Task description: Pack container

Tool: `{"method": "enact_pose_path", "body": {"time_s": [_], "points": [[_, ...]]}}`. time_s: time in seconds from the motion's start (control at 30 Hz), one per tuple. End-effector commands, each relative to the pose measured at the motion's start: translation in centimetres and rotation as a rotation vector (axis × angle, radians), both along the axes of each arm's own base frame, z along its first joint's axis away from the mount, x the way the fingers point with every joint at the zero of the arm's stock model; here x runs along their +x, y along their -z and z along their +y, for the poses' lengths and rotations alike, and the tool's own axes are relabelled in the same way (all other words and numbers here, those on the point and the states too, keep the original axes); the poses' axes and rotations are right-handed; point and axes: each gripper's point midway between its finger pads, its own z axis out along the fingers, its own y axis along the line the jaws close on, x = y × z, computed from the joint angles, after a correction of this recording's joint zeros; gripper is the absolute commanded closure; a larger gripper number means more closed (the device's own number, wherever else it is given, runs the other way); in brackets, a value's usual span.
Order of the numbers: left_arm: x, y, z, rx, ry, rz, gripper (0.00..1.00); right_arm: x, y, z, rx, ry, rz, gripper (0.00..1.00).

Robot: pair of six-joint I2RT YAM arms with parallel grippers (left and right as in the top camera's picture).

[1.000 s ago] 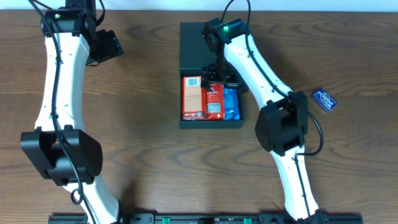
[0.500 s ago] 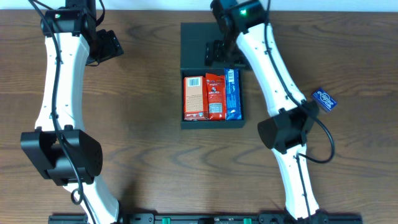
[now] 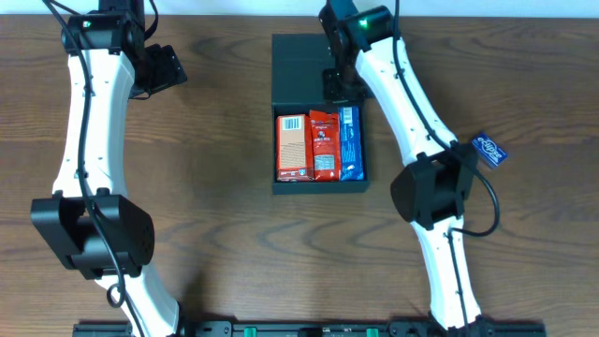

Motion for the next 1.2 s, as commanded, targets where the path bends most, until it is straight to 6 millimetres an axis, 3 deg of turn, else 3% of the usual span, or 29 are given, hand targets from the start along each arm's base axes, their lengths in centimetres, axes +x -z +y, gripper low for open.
{"method": "enact_pose_path", "body": {"time_s": [0.0, 0.13, 0.37, 0.77, 0.87, 1.17], "points": [[0.3, -0.7, 0.2, -0.005, -0.013, -0.023, 0.05, 0.2, 1.4, -1.3, -0.026, -0.006, 0.021, 0.99], [0.3, -0.7, 0.2, -0.010, -0.027, -0.025, 0.05, 0.9, 1.6, -1.3, -0.021, -0.048, -0.002, 0.99], [0.2, -0.7, 0.2, -0.013, -0.030, -0.025, 0.05, 3.1, -0.4, -1.1, 0.013, -0.048, -0.099, 0.99], [0.3, -0.7, 0.2, -0.017, -0.036, -0.029, 0.05, 3.3, 0.4, -0.8, 0.013, -0.064, -0.095, 0.98], [0.3, -0.7, 0.2, -0.016, -0.036, -0.029, 0.05, 2.8, 1.7, -0.8, 0.009, -0.080, -0.054, 0.99], [0.6, -0.8, 0.2, -0.016, -0.036, -0.040, 0.05, 1.7, 2.4, -0.1, 0.049, -0.145, -0.002, 0.98]]}}
